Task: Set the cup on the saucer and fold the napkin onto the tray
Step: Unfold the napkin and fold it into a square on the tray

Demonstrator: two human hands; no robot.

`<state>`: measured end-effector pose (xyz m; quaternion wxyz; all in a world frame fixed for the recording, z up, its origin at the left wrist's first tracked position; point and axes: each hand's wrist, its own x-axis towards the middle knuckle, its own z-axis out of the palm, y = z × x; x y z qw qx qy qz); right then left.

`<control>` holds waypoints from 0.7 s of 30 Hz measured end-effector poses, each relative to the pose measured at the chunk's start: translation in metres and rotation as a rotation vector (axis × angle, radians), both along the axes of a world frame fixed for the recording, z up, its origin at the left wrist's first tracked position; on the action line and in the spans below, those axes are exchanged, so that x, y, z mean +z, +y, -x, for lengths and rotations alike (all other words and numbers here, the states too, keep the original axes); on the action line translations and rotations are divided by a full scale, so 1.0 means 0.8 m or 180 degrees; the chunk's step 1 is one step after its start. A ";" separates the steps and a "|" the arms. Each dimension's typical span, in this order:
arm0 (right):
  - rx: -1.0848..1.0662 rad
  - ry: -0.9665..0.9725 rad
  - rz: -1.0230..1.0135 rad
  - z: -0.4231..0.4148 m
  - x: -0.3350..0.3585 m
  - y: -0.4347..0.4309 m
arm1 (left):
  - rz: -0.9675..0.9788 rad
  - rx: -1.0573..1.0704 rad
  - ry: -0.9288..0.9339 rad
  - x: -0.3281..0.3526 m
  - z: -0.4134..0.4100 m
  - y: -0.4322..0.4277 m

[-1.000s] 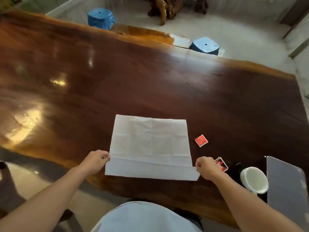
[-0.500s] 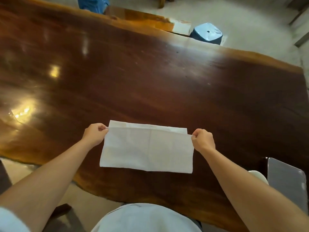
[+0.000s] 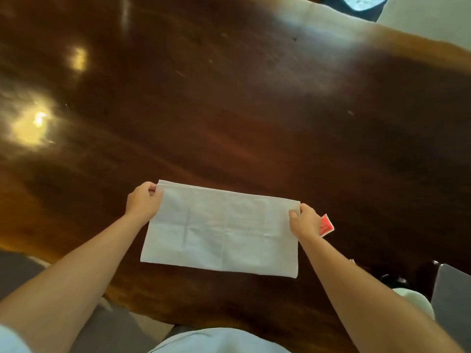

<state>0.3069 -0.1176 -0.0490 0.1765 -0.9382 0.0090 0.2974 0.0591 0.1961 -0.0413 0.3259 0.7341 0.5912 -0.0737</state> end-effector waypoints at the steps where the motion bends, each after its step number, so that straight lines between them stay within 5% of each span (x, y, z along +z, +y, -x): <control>1: -0.0091 -0.0003 -0.0007 0.000 -0.005 0.000 | -0.0027 0.0018 0.0011 -0.004 -0.001 0.001; 10: -0.0201 -0.0202 -0.0180 0.021 -0.001 -0.010 | -0.0103 0.0400 -0.0329 0.001 0.009 -0.016; 21: 0.0028 0.0522 0.0303 0.108 0.028 -0.102 | 0.0561 0.0354 0.0357 0.021 0.115 -0.091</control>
